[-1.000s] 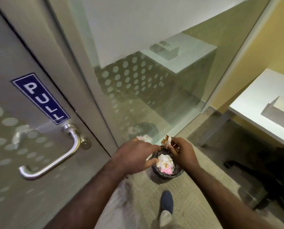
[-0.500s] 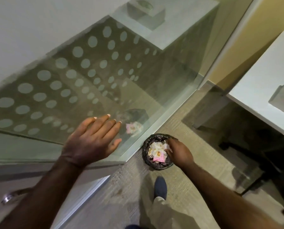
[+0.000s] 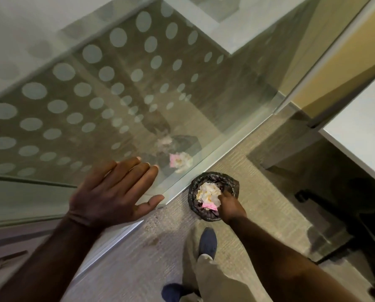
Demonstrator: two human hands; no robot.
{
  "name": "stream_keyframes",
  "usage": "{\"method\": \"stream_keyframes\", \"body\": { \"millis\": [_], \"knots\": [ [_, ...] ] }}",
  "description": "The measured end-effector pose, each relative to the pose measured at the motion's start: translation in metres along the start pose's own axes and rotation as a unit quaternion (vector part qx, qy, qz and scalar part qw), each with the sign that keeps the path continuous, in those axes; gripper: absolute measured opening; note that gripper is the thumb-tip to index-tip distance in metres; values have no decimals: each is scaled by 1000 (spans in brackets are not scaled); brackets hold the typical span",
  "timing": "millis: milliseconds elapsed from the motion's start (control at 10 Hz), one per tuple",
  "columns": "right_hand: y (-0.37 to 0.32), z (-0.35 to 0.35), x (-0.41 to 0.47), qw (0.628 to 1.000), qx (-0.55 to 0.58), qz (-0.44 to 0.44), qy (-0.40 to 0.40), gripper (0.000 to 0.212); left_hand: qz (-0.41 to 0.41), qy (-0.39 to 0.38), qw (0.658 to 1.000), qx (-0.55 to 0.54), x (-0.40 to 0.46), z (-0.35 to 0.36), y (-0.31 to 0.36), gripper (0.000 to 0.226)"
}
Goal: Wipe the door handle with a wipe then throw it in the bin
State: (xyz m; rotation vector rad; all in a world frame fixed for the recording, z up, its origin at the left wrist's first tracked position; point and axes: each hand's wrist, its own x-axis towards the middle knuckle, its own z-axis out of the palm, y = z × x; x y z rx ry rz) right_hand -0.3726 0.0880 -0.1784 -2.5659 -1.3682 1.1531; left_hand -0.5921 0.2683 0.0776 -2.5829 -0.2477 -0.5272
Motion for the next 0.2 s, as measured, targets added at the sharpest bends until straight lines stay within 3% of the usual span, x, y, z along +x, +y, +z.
{"method": "stream_keyframes", "body": {
  "millis": [200],
  "knots": [
    [6, 4, -8, 999, 8, 18, 29, 24, -15, -9, 1000, -16, 1, -1, -1, 53]
  ]
}}
